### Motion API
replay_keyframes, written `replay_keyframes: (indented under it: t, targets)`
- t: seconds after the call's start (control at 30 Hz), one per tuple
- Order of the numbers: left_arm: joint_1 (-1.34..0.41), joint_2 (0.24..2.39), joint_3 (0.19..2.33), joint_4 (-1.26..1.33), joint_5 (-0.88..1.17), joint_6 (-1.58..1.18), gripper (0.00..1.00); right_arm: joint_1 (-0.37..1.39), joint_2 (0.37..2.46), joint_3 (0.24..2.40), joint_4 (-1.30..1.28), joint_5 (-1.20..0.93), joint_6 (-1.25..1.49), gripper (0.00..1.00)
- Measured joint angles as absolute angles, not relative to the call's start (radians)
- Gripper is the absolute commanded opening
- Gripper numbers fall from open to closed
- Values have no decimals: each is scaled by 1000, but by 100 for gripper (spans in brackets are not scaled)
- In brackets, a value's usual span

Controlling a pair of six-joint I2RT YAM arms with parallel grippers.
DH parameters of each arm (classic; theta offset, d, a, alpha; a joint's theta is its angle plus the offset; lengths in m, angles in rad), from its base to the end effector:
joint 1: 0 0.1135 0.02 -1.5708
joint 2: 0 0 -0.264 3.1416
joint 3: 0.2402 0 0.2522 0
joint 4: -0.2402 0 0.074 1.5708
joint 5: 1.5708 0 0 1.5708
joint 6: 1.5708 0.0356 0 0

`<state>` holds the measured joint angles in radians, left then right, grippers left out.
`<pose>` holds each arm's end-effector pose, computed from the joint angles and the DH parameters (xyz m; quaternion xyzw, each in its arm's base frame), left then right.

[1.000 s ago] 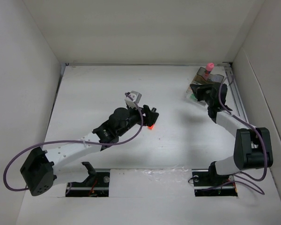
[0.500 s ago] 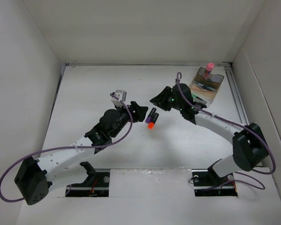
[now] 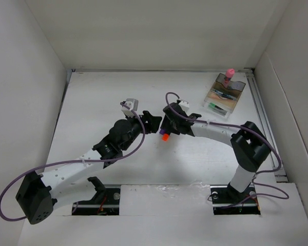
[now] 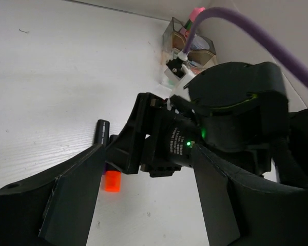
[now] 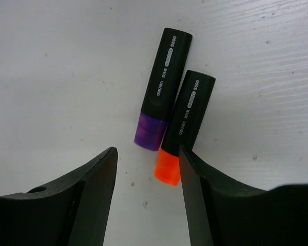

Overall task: Sort the stationery into containers
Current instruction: Pick up the pen from the center of the board.

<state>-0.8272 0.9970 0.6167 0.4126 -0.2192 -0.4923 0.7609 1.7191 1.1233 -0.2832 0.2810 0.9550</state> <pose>0.1649 -0.1678 0.3035 0.0378 0.6948 -0.3776 0.6109 0.2708 0.2442 0.2035 0.1375 0.9225 0.1678 0.3192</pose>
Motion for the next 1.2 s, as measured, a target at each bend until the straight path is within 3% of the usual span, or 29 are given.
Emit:
replay_keyframes:
  t: [0.2,0.73,0.93,1.07,1.2]
  targets:
    - [-827,972,614,409,-238,-492,65,785,1786,1164,-319,345,945,44]
    - [-827,968,614,407,-239,-492,65,807,1825,1157,-382,452,938,39]
    - [-827,968,614,407,-237,-492,65,807,1806,1106,-417,490,945,49]
    - [-827,968,614,407,-236,-492,65,807,1774,1096,-433,490,943,63]
    - [-827,968,614,406,-236,-492,65,808,1748,1097,-433,468,941,65]
